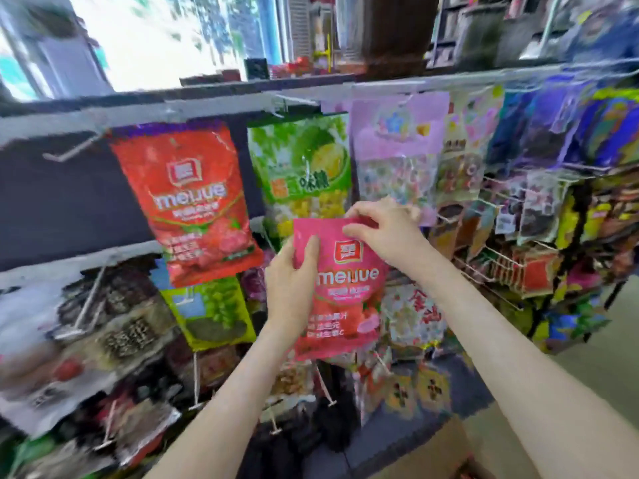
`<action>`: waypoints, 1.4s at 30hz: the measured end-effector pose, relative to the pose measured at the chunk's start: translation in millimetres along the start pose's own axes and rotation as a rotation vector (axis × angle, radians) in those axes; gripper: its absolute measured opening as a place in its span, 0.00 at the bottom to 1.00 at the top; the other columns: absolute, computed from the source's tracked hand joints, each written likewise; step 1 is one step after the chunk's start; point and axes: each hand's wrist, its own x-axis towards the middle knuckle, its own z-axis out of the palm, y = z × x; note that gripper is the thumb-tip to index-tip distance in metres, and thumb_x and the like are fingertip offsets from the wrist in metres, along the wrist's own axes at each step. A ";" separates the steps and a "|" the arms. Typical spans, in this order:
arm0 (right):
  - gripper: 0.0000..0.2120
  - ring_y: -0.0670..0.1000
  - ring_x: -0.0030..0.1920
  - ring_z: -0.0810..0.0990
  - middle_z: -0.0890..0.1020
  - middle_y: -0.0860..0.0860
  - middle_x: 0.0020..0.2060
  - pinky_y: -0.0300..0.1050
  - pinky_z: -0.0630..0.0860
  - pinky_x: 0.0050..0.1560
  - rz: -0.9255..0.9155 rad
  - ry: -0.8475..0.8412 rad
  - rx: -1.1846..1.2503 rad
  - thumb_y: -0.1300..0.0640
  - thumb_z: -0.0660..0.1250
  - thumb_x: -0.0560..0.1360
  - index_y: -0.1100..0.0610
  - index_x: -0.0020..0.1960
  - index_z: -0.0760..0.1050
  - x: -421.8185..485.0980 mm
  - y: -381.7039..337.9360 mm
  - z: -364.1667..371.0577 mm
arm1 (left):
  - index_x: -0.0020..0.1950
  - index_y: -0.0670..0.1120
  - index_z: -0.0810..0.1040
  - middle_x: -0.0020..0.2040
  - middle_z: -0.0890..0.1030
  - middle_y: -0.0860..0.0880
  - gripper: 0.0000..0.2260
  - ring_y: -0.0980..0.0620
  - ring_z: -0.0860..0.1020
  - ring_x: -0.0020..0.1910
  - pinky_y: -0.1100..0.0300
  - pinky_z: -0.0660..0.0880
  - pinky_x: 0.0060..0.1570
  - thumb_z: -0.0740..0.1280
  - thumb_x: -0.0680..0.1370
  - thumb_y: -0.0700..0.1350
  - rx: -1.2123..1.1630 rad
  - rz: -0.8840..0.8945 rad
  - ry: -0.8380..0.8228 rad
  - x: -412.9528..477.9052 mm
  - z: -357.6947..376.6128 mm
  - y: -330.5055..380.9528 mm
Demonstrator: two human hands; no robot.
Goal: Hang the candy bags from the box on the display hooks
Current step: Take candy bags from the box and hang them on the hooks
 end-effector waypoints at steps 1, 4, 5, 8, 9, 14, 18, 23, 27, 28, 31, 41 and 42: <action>0.04 0.48 0.58 0.70 0.79 0.47 0.47 0.48 0.54 0.57 -0.034 0.023 0.015 0.47 0.69 0.72 0.39 0.45 0.75 9.2 -16.1 4.8 | 0.43 0.55 0.79 0.38 0.82 0.57 0.04 0.59 0.79 0.38 0.55 0.76 0.42 0.67 0.78 0.50 -0.001 0.015 0.024 8.6 -14.4 5.0; 0.06 0.45 0.54 0.66 0.75 0.39 0.40 0.51 0.55 0.63 -0.167 0.084 0.064 0.50 0.70 0.72 0.47 0.49 0.81 29.5 -66.1 20.2 | 0.40 0.56 0.79 0.39 0.83 0.55 0.05 0.56 0.82 0.41 0.52 0.79 0.45 0.68 0.75 0.54 0.024 0.048 0.096 31.0 -56.5 19.0; 0.06 0.44 0.53 0.64 0.75 0.38 0.41 0.48 0.54 0.63 -0.197 0.102 0.080 0.50 0.70 0.72 0.47 0.49 0.81 35.8 -80.9 24.5 | 0.39 0.55 0.79 0.37 0.83 0.56 0.06 0.57 0.82 0.39 0.54 0.79 0.43 0.68 0.76 0.54 0.025 0.053 0.118 36.9 -69.0 24.7; 0.07 0.43 0.54 0.63 0.75 0.38 0.46 0.43 0.50 0.54 -0.241 0.126 0.104 0.47 0.69 0.72 0.45 0.49 0.80 56.2 -118.4 35.0 | 0.39 0.54 0.79 0.37 0.83 0.54 0.09 0.55 0.82 0.39 0.55 0.79 0.42 0.66 0.79 0.52 0.008 0.071 0.213 54.2 -100.6 36.8; 0.07 0.44 0.56 0.63 0.76 0.38 0.47 0.43 0.50 0.53 -0.241 0.118 0.113 0.45 0.68 0.73 0.44 0.50 0.79 63.0 -128.5 38.3 | 0.40 0.54 0.79 0.39 0.83 0.52 0.09 0.52 0.82 0.41 0.53 0.79 0.42 0.65 0.79 0.53 0.022 0.081 0.241 59.5 -109.4 40.4; 0.08 0.47 0.60 0.63 0.74 0.39 0.47 0.46 0.51 0.57 -0.207 0.102 0.140 0.42 0.66 0.73 0.43 0.50 0.77 94.2 -168.6 55.8 | 0.38 0.53 0.79 0.36 0.83 0.53 0.12 0.52 0.82 0.39 0.57 0.78 0.39 0.64 0.79 0.53 0.036 0.064 0.324 92.1 -143.4 51.5; 0.07 0.49 0.62 0.63 0.76 0.41 0.50 0.48 0.53 0.57 -0.156 0.104 0.135 0.43 0.66 0.74 0.43 0.49 0.77 114.3 -181.6 71.4 | 0.37 0.51 0.78 0.35 0.82 0.51 0.13 0.51 0.82 0.38 0.54 0.78 0.41 0.63 0.79 0.54 0.088 0.038 0.322 114.1 -157.6 49.5; 0.03 0.49 0.61 0.65 0.76 0.41 0.51 0.47 0.52 0.55 -0.109 0.158 0.198 0.46 0.66 0.75 0.43 0.48 0.76 127.4 -182.2 80.1 | 0.41 0.51 0.79 0.37 0.83 0.51 0.12 0.54 0.82 0.37 0.60 0.78 0.37 0.63 0.79 0.55 0.121 0.059 0.296 135.1 -158.5 45.5; 0.04 0.48 0.59 0.63 0.71 0.40 0.44 0.48 0.54 0.58 -0.075 0.087 0.209 0.46 0.64 0.77 0.43 0.48 0.77 133.2 -175.7 82.7 | 0.42 0.48 0.79 0.37 0.81 0.53 0.13 0.57 0.79 0.36 0.69 0.70 0.32 0.62 0.80 0.54 0.231 0.090 0.311 141.6 -156.6 37.2; 0.05 0.48 0.60 0.63 0.72 0.41 0.45 0.49 0.54 0.59 -0.075 0.091 0.185 0.46 0.63 0.77 0.43 0.48 0.78 134.5 -174.9 84.8 | 0.43 0.48 0.78 0.36 0.81 0.54 0.13 0.58 0.78 0.36 0.71 0.69 0.31 0.62 0.80 0.54 0.249 0.101 0.324 142.4 -156.9 34.7; 0.06 0.49 0.61 0.63 0.74 0.41 0.46 0.49 0.53 0.57 -0.084 0.138 0.130 0.47 0.64 0.76 0.45 0.48 0.79 139.4 -176.9 93.1 | 0.46 0.48 0.75 0.38 0.80 0.54 0.11 0.57 0.78 0.36 0.67 0.71 0.33 0.62 0.79 0.56 0.364 0.146 0.403 146.7 -159.7 26.2; 0.09 0.48 0.59 0.66 0.78 0.43 0.52 0.46 0.51 0.54 -0.107 0.310 0.010 0.46 0.63 0.76 0.47 0.51 0.78 152.7 -175.4 114.3 | 0.57 0.39 0.70 0.51 0.75 0.43 0.16 0.43 0.75 0.50 0.51 0.73 0.50 0.68 0.77 0.49 0.579 0.322 0.531 168.0 -154.7 8.5; 0.10 0.49 0.59 0.66 0.76 0.44 0.53 0.46 0.51 0.56 -0.121 0.341 -0.014 0.45 0.63 0.76 0.48 0.54 0.77 151.0 -174.1 115.0 | 0.59 0.38 0.69 0.52 0.75 0.41 0.18 0.41 0.74 0.51 0.49 0.72 0.50 0.69 0.76 0.47 0.662 0.370 0.578 167.0 -151.8 7.3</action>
